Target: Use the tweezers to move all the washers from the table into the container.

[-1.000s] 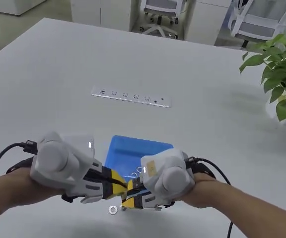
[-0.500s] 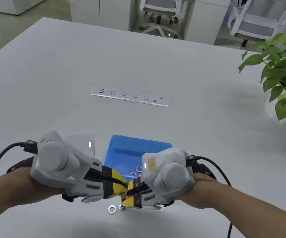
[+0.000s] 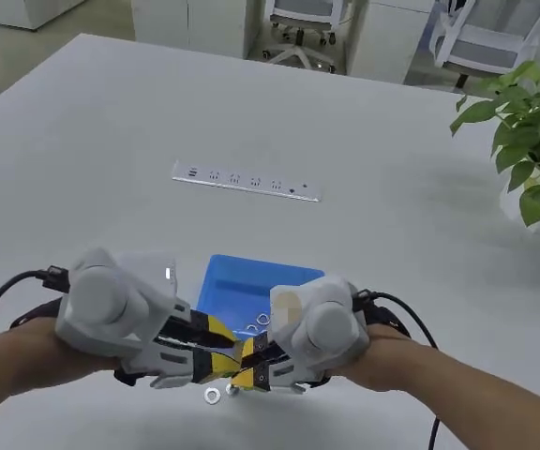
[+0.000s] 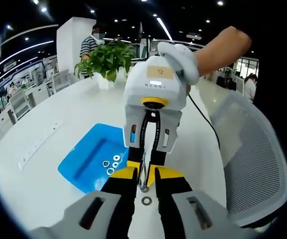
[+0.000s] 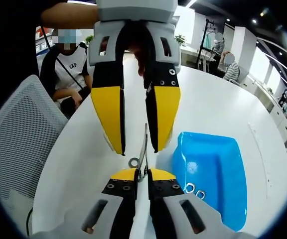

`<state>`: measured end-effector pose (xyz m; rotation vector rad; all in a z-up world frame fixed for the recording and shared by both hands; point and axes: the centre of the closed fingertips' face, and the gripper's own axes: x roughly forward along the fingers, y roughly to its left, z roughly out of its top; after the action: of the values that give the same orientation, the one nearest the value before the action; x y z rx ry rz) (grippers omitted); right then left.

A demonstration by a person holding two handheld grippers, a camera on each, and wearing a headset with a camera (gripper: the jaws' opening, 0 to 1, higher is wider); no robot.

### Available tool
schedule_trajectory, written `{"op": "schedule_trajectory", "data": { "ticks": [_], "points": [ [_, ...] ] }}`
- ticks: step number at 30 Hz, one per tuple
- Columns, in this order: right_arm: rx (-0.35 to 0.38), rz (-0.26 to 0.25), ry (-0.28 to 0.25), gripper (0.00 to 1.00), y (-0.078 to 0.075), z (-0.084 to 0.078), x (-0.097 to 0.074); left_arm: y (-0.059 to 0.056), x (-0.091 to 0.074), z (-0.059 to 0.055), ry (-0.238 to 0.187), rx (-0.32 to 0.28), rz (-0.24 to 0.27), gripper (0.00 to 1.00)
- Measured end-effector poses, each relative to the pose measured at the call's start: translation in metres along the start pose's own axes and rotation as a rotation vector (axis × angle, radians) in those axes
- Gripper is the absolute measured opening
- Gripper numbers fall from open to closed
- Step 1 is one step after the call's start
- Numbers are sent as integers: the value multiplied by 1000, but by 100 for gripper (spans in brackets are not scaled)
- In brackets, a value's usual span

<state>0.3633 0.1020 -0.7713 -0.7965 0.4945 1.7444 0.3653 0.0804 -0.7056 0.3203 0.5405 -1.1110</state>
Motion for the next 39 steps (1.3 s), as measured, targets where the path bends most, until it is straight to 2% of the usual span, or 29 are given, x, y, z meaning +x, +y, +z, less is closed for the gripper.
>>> {"op": "schedule_trajectory", "data": {
  "ticks": [7, 10, 18, 33, 39],
  "points": [
    [1, -10, -6, 8, 1, 5, -6, 0, -8, 0, -33, -57, 20, 34],
    [3, -13, -6, 9, 1, 8, -9, -1, -11, -2, -40, -64, 29, 44],
    [0, -21, -13, 9, 0, 18, -20, 2, -23, -6, -57, -93, 73, 61],
    [0, -55, -45, 9, -18, 47, -50, -1, -40, -8, -83, -140, 126, 82],
    [-1, -66, -47, 9, -29, 50, -58, -1, -40, -8, -90, -166, 146, 89]
  ]
}}
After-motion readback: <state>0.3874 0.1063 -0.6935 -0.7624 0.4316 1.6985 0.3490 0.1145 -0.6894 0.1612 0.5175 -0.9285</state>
